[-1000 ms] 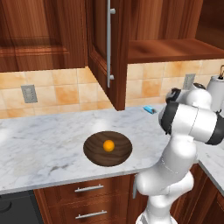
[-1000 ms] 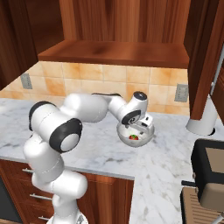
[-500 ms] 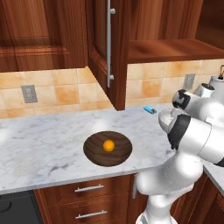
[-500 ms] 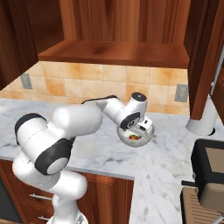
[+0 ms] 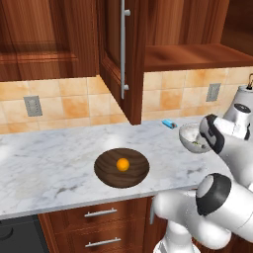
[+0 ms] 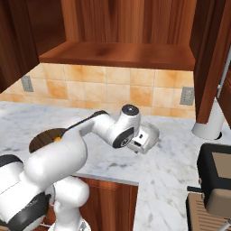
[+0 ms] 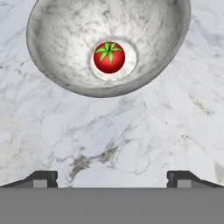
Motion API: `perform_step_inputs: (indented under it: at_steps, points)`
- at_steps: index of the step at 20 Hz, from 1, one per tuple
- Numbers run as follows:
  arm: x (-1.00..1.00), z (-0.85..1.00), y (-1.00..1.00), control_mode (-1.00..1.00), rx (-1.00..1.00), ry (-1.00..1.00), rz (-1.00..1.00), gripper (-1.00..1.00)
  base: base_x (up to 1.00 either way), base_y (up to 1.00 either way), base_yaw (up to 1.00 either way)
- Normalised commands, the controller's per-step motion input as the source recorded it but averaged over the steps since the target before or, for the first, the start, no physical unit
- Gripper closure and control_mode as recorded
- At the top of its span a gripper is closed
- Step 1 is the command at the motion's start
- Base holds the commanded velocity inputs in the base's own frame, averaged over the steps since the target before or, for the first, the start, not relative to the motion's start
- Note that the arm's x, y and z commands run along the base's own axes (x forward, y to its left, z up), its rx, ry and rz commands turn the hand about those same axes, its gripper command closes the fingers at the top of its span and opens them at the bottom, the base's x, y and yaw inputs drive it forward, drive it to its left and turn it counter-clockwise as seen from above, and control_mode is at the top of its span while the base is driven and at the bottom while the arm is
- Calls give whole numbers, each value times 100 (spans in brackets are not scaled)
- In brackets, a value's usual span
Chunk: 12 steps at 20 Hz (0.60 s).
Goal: Pick both bowls and place them on the counter. Then place the tomato in one bowl and place the orange in the other bowl.
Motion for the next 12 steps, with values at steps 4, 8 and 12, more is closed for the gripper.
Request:
perform_step_inputs:
  at_steps: [4, 8, 12]
  points:
    - [-44, 0, 67, -100, -20, 0, 1, -100, 0, 0, 0]
    - [-38, 0, 67, -100, -19, 0, 1, -100, 0, 0, 0]
    - [-27, 0, 61, -100, -17, 0, 2, -100, 0, 0, 0]
